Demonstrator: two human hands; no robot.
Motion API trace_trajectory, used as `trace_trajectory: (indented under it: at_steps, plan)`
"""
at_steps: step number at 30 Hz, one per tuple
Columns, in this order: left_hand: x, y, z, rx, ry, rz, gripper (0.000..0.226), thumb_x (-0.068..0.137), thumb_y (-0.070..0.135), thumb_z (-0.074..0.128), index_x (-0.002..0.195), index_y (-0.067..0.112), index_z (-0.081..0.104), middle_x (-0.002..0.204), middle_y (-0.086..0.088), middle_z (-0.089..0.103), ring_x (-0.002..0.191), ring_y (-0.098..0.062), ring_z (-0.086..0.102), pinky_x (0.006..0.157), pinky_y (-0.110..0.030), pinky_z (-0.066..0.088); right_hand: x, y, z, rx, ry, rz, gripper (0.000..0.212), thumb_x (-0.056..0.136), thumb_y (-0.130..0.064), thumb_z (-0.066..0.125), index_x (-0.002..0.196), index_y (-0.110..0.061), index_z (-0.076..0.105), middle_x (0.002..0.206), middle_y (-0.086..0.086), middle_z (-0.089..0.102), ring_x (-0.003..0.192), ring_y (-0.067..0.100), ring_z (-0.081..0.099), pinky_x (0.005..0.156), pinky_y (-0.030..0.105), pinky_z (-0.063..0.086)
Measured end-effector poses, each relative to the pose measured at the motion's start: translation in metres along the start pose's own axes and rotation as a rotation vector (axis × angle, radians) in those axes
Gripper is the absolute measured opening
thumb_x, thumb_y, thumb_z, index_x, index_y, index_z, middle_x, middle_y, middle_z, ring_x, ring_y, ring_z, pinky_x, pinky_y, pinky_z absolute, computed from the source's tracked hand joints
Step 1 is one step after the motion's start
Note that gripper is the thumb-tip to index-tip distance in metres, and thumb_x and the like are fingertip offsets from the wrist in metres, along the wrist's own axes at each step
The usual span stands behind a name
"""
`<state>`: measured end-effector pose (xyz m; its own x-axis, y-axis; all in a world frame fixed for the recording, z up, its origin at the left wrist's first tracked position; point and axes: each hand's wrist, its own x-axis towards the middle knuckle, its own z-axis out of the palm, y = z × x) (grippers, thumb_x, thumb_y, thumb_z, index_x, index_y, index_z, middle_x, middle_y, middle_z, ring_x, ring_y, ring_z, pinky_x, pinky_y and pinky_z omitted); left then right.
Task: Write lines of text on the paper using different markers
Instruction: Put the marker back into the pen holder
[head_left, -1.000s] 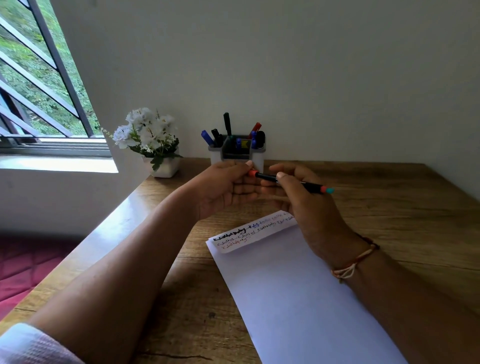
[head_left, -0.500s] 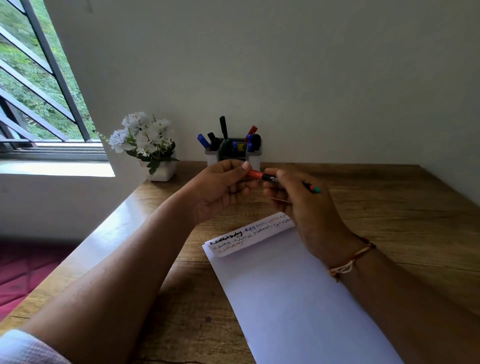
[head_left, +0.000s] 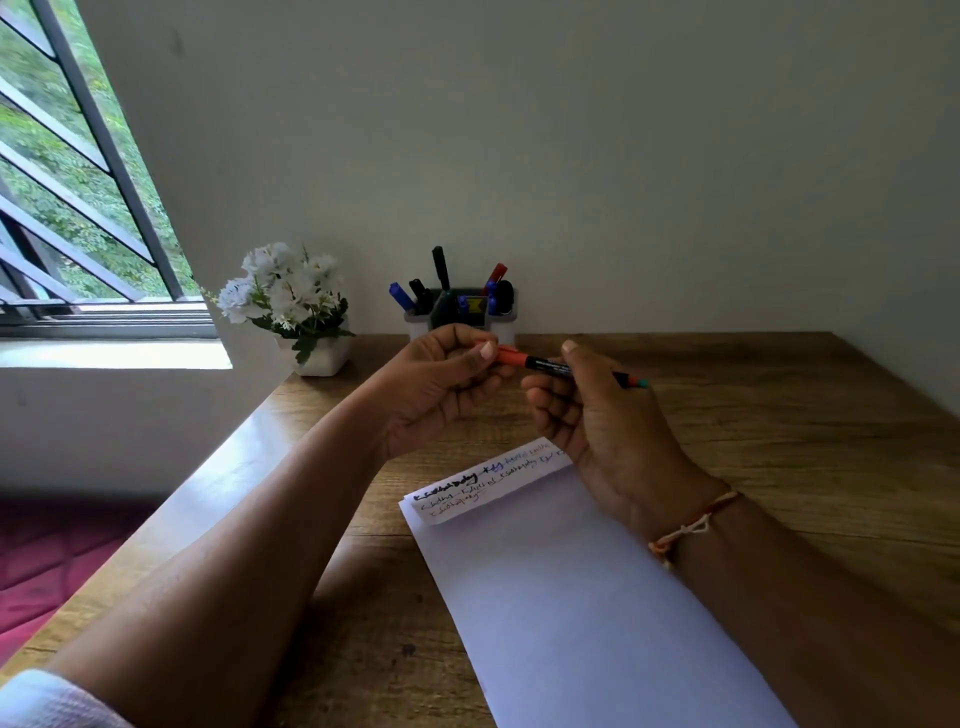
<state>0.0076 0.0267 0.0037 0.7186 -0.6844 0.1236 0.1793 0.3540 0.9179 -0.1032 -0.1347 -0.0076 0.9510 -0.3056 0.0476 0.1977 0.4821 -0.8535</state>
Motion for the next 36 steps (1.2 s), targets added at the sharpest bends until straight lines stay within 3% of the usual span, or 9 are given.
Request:
trace_trajectory:
  at_steps: [4, 8, 12, 15, 19, 23, 28, 33, 36]
  plan:
    - [0.000, -0.004, 0.009, 0.039, 0.063, 0.063, 0.018, 0.085, 0.013, 0.070, 0.102, 0.008, 0.070, 0.106, -0.019, 0.072, 0.092, -0.020, 0.072, 0.079, -0.028, 0.060, 0.003, -0.005, 0.000, 0.030, -0.025, 0.023, 0.035, 0.085, -0.045, 0.070, 0.095, -0.012, 0.074, 0.087, 0.011, 0.079, 0.070, 0.012, 0.075, 0.058, 0.024, 0.059]
    - [0.001, 0.001, 0.025, 0.125, 0.286, 0.348, 0.026, 0.083, 0.016, 0.072, 0.107, 0.008, 0.062, 0.107, -0.022, 0.072, 0.098, -0.029, 0.071, 0.082, -0.034, 0.060, 0.009, -0.006, 0.001, -0.003, 0.034, -0.004, 0.045, 0.089, -0.060, 0.056, 0.105, -0.019, 0.067, 0.087, 0.008, 0.079, 0.079, 0.015, 0.077, 0.058, 0.025, 0.059]
    - [0.007, 0.020, 0.029, 0.416, 0.568, 0.658, 0.021, 0.088, 0.012, 0.072, 0.100, 0.015, 0.055, 0.098, -0.013, 0.075, 0.098, -0.025, 0.073, 0.083, -0.039, 0.061, 0.015, -0.001, -0.008, -0.396, 0.146, -0.112, 0.031, 0.100, -0.053, 0.045, 0.096, -0.026, 0.061, 0.081, 0.000, 0.077, 0.074, 0.010, 0.075, 0.067, 0.028, 0.060]
    - [0.022, 0.034, 0.031, 0.733, 0.676, 0.793, 0.024, 0.089, 0.016, 0.073, 0.093, 0.032, 0.056, 0.093, 0.000, 0.074, 0.089, -0.015, 0.073, 0.074, -0.042, 0.062, 0.012, 0.005, -0.012, -0.793, 0.075, -0.263, 0.028, 0.099, -0.051, 0.049, 0.093, -0.027, 0.062, 0.080, -0.006, 0.072, 0.075, 0.006, 0.069, 0.063, 0.019, 0.053]
    - [0.048, 0.048, 0.025, 1.012, 0.732, 0.820, 0.021, 0.089, 0.023, 0.072, 0.096, 0.033, 0.056, 0.088, 0.010, 0.071, 0.082, -0.009, 0.072, 0.072, -0.038, 0.061, 0.007, 0.007, -0.011, -0.941, -0.008, -0.314, 0.032, 0.099, -0.047, 0.053, 0.089, -0.019, 0.066, 0.078, -0.002, 0.069, 0.072, 0.011, 0.064, 0.062, 0.024, 0.049]
    - [0.061, 0.059, 0.013, 1.083, 0.781, 0.827, 0.022, 0.089, 0.017, 0.072, 0.096, 0.032, 0.057, 0.081, 0.021, 0.067, 0.079, 0.011, 0.066, 0.067, -0.008, 0.051, 0.007, 0.005, -0.012, -0.977, -0.026, -0.277, 0.034, 0.099, -0.047, 0.053, 0.094, -0.016, 0.067, 0.085, 0.001, 0.071, 0.079, 0.014, 0.066, 0.072, 0.033, 0.054]
    - [0.066, 0.062, -0.004, 1.189, 0.764, 0.737, 0.018, 0.091, 0.011, 0.069, 0.100, 0.024, 0.062, 0.081, 0.023, 0.065, 0.077, 0.020, 0.061, 0.063, -0.001, 0.045, 0.010, 0.008, -0.012, -1.014, -0.025, -0.258, 0.030, 0.099, -0.046, 0.053, 0.096, -0.020, 0.067, 0.082, -0.005, 0.069, 0.072, 0.007, 0.064, 0.059, 0.018, 0.047]
    - [0.069, 0.053, -0.014, 1.333, 0.734, 0.644, 0.015, 0.096, 0.014, 0.063, 0.109, 0.021, 0.066, 0.093, 0.009, 0.072, 0.071, 0.010, 0.063, 0.062, -0.014, 0.054, 0.010, 0.010, -0.011, -1.053, -0.035, -0.267, 0.022, 0.099, -0.045, 0.055, 0.094, -0.026, 0.064, 0.070, -0.011, 0.062, 0.065, 0.003, 0.060, 0.054, 0.013, 0.038]
    - [0.070, 0.052, -0.013, 1.353, 0.706, 0.641, 0.018, 0.097, 0.014, 0.061, 0.113, 0.022, 0.066, 0.086, 0.018, 0.067, 0.075, -0.003, 0.067, 0.067, -0.023, 0.057, 0.012, 0.011, -0.012, -1.070, -0.039, -0.271, 0.020, 0.099, -0.045, 0.056, 0.093, -0.027, 0.064, 0.068, -0.011, 0.060, 0.064, 0.003, 0.059, 0.054, 0.014, 0.038]
